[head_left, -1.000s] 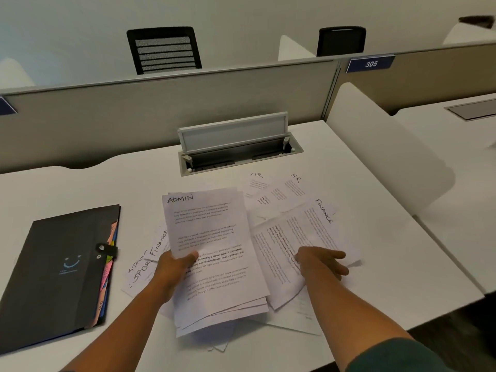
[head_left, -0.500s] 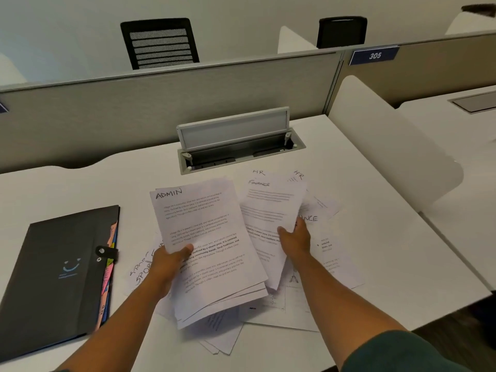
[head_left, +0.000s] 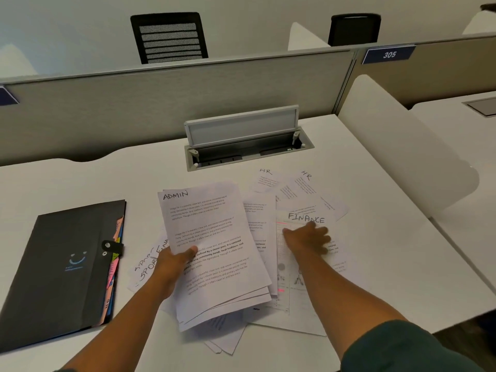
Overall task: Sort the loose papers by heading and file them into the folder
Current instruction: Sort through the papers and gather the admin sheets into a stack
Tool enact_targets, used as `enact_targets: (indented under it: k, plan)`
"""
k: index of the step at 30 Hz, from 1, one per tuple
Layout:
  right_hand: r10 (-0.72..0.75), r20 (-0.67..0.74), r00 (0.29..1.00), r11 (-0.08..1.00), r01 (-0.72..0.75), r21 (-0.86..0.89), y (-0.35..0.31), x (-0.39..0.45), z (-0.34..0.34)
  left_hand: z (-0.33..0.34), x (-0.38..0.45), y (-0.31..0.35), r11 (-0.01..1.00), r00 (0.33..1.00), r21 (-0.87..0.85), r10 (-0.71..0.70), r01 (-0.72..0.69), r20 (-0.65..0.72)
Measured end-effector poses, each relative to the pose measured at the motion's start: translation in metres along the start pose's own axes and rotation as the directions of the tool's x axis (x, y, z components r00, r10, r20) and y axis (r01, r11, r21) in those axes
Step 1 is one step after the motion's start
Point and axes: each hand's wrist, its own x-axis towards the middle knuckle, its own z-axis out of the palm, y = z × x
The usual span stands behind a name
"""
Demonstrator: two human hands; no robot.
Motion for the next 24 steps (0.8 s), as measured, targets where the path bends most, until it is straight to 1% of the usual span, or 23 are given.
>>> enact_targets:
  k: [1, 3, 6, 8, 10, 11, 13, 15, 16, 17, 19, 22, 24]
  plan:
    - [0.073, 0.012, 0.997, 0.997, -0.073, -0.011, 0.004, 0.002, -0.003, -0.001, 0.001, -0.001, 1.000, 1.000, 0.001, -0.001, 0.001, 0.001]
    - [0.151, 0.054, 0.987, 0.988, -0.149, -0.040, 0.011, 0.005, -0.006, -0.001, 0.002, -0.002, 1.000, 1.000, 0.000, -0.010, 0.010, -0.003]
    - [0.177, 0.095, 0.980, 0.981, -0.167, -0.103, 0.015, 0.008, -0.008, 0.001, 0.002, -0.004, 1.000, 1.000, -0.004, -0.021, 0.021, -0.007]
    - [0.187, 0.120, 0.975, 0.978, -0.174, -0.113, 0.015, 0.011, -0.009, 0.004, 0.002, -0.005, 1.000, 1.000, -0.005, -0.028, 0.028, 0.000]
    - [0.187, 0.138, 0.973, 0.982, -0.184, -0.036, 0.017, 0.016, -0.009, 0.007, 0.002, -0.005, 0.999, 0.999, 0.002, -0.036, 0.036, 0.000]
    - [0.170, 0.144, 0.975, 0.982, -0.180, 0.058, 0.018, 0.018, -0.009, 0.008, 0.003, -0.004, 0.999, 0.999, 0.007, -0.038, 0.038, 0.000]
    - [0.081, 0.122, 0.989, 0.963, -0.110, 0.245, 0.021, 0.020, -0.007, 0.008, 0.004, -0.003, 0.999, 0.999, 0.015, -0.041, 0.041, -0.001]
    - [-0.073, 0.101, 0.992, 0.943, 0.036, 0.330, 0.022, 0.016, -0.005, 0.007, 0.005, -0.002, 0.999, 0.999, 0.013, -0.039, 0.039, -0.003]
    - [-0.165, 0.099, 0.981, 0.921, 0.117, 0.372, 0.021, 0.013, -0.005, 0.006, 0.005, -0.001, 0.999, 0.999, 0.009, -0.035, 0.035, -0.004]
    - [-0.247, 0.110, 0.963, 0.890, 0.180, 0.419, 0.018, 0.008, -0.004, 0.006, 0.005, 0.000, 1.000, 1.000, 0.004, -0.030, 0.030, 0.000]
    - [-0.373, 0.152, 0.915, 0.835, 0.260, 0.485, 0.011, 0.000, -0.003, 0.005, 0.005, 0.002, 1.000, 1.000, -0.002, -0.020, 0.020, -0.001]
    - [-0.491, 0.237, 0.838, 0.797, 0.323, 0.510, -0.001, -0.011, 0.000, 0.002, 0.002, 0.002, 1.000, 1.000, 0.007, -0.006, 0.006, -0.010]
    - [-0.536, 0.290, 0.793, 0.789, 0.348, 0.507, -0.008, -0.017, 0.005, -0.003, 0.003, 0.001, 1.000, 1.000, 0.021, -0.006, 0.006, -0.007]
